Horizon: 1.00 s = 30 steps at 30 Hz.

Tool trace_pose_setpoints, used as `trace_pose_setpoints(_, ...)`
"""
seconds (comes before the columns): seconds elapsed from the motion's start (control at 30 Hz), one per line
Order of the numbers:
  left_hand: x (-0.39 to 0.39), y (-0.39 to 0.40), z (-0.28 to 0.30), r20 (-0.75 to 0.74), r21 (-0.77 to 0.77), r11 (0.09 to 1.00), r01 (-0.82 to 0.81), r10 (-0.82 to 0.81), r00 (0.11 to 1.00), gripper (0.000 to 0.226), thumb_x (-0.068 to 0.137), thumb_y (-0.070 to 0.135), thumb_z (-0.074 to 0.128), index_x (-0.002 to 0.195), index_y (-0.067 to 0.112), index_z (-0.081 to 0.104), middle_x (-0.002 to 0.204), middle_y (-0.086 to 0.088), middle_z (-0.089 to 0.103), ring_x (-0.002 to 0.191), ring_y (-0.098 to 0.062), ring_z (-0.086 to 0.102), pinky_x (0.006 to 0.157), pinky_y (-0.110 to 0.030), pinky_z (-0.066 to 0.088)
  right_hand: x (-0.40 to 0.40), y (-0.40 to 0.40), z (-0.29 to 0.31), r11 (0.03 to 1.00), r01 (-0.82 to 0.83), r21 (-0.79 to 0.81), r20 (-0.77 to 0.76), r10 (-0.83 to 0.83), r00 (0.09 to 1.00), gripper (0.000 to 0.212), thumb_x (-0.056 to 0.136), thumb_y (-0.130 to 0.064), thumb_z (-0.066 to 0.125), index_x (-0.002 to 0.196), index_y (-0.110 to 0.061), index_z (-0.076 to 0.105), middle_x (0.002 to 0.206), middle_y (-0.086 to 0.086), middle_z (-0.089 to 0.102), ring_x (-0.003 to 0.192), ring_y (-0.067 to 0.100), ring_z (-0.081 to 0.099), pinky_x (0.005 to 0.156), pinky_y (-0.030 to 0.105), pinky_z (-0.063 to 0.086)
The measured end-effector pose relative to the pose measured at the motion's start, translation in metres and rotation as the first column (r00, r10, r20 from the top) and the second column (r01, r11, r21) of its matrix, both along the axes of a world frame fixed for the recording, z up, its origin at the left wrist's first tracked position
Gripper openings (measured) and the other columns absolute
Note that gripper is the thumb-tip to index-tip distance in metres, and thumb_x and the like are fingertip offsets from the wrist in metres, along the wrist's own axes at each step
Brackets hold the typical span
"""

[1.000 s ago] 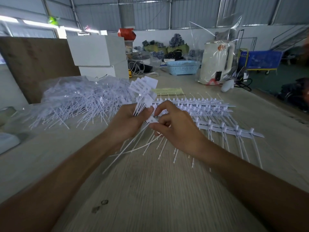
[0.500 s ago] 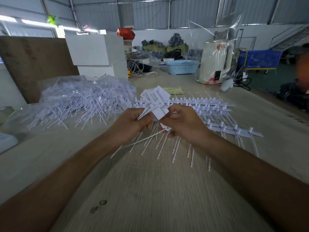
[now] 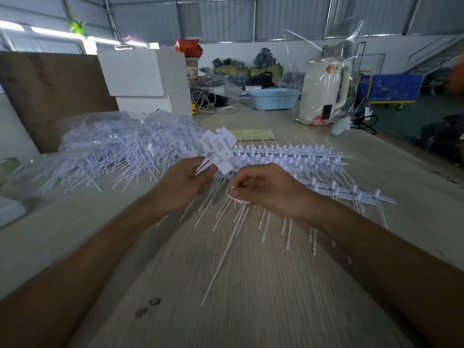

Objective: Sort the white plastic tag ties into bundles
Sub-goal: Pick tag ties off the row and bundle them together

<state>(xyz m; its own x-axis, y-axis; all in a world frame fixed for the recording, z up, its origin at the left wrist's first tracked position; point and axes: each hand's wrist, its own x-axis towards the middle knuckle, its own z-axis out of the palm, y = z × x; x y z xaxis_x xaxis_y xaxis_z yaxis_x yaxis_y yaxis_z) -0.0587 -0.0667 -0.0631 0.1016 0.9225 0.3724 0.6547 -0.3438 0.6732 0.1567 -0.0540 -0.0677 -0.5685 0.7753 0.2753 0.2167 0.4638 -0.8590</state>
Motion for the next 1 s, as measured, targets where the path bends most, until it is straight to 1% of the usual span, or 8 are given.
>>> trace_pose_setpoints(0.17, 0.012, -0.008, 0.001, 0.188, -0.173, 0.967, 0.188, -0.154, 0.970, 0.039, 0.103, 0.030, 0.051, 0.082, -0.002, 0.057, 0.051, -0.004, 0.052, 0.040, -0.016, 0.042, 0.040, -0.019, 0.035, 0.002, 0.003, 0.009, 0.971, 0.208, 0.114, -0.176, -0.187, 0.967, 0.005, 0.088, -0.010, 0.074, 0.090, -0.007, 0.073, 0.080, -0.002, 0.070, 0.070, 0.006, 0.062, 0.066, 0.022, 0.052)
trace_pose_setpoints(0.37, 0.016, -0.009, 0.005, 0.271, -0.264, 0.938, 0.225, -0.151, 0.950, 0.037, 0.098, 0.044, 0.053, 0.087, 0.011, 0.067, 0.049, 0.009, 0.042, 0.039, -0.005, 0.035, 0.039, -0.015, 0.028, -0.002, 0.000, 0.009, 0.899, 0.301, 0.319, -0.177, -0.255, 0.951, 0.007, 0.085, -0.009, 0.077, 0.087, -0.008, 0.070, 0.077, 0.002, 0.066, 0.070, 0.019, 0.060, 0.069, 0.025, 0.049)
trace_pose_setpoints(0.53, 0.013, -0.009, 0.005, 0.080, -0.144, 0.957, 0.253, -0.243, 0.967, 0.034, 0.093, 0.047, 0.057, 0.077, 0.017, 0.063, 0.052, 0.014, 0.049, 0.045, 0.002, 0.041, 0.045, -0.010, 0.033, -0.001, 0.000, 0.012, 0.921, 0.255, 0.294, -0.258, -0.180, 0.949, 0.009, 0.085, -0.002, 0.075, 0.091, 0.002, 0.070, 0.078, 0.001, 0.065, 0.068, 0.010, 0.058, 0.065, 0.027, 0.054)
trace_pose_setpoints(0.67, 0.008, -0.004, 0.006, -0.114, -0.024, 0.984, 0.175, -0.177, 0.978, 0.030, 0.090, 0.050, 0.056, 0.070, 0.029, 0.064, 0.056, 0.021, 0.057, 0.050, 0.004, 0.050, 0.051, -0.012, 0.033, -0.001, -0.004, 0.013, 0.958, 0.206, 0.201, -0.325, -0.133, 0.936, 0.007, 0.086, 0.000, 0.072, 0.092, -0.002, 0.069, 0.087, 0.015, 0.071, 0.078, 0.027, 0.070, 0.075, 0.036, 0.059)
trace_pose_setpoints(0.73, 0.008, -0.004, 0.007, -0.185, 0.005, 0.990, 0.144, -0.141, 0.973, 0.022, 0.086, 0.058, 0.051, 0.078, 0.042, 0.063, 0.066, 0.022, 0.064, 0.059, 0.005, 0.057, 0.055, -0.013, 0.037, -0.002, -0.005, 0.013, 0.975, 0.188, 0.115, -0.379, -0.132, 0.916, 0.007, 0.089, 0.001, 0.069, 0.091, -0.005, 0.069, 0.088, 0.016, 0.073, 0.083, 0.034, 0.071, 0.074, 0.042, 0.062)
trace_pose_setpoints(0.8, 0.005, -0.004, 0.006, -0.297, 0.049, 0.991, 0.123, -0.103, 0.949, 0.015, 0.092, 0.053, 0.054, 0.101, 0.048, 0.064, 0.088, 0.018, 0.069, 0.074, 0.002, 0.061, 0.066, -0.018, 0.044, -0.003, -0.005, 0.013, 0.981, 0.184, 0.065, -0.401, -0.143, 0.905, 0.009, 0.090, 0.002, 0.068, 0.089, -0.007, 0.067, 0.086, 0.012, 0.073, 0.082, 0.031, 0.072, 0.071, 0.042, 0.063)
trace_pose_setpoints(0.87, 0.002, -0.005, 0.005, -0.392, 0.145, 0.984, 0.100, -0.036, 0.919, 0.021, 0.096, 0.044, 0.059, 0.114, 0.037, 0.067, 0.097, 0.010, 0.072, 0.079, -0.007, 0.063, 0.065, -0.019, 0.044, -0.004, -0.005, 0.012, 0.982, 0.183, 0.035, -0.394, -0.155, 0.906, 0.012, 0.089, 0.002, 0.069, 0.086, -0.010, 0.067, 0.084, 0.006, 0.072, 0.076, 0.019, 0.072, 0.065, 0.031, 0.061)
trace_pose_setpoints(1.0, 0.000, -0.011, 0.007, -0.404, 0.285, 0.954, 0.097, 0.028, 0.914, 0.041, 0.092, 0.053, 0.050, 0.112, 0.023, 0.069, 0.094, 0.001, 0.069, 0.082, -0.019, 0.064, 0.065, -0.033, 0.046, -0.005, -0.006, 0.012, 0.989, 0.144, -0.044, -0.413, -0.149, 0.899, 0.009, 0.089, 0.003, 0.069, 0.088, -0.005, 0.066, 0.086, 0.009, 0.071, 0.076, 0.015, 0.071, 0.063, 0.022, 0.056)
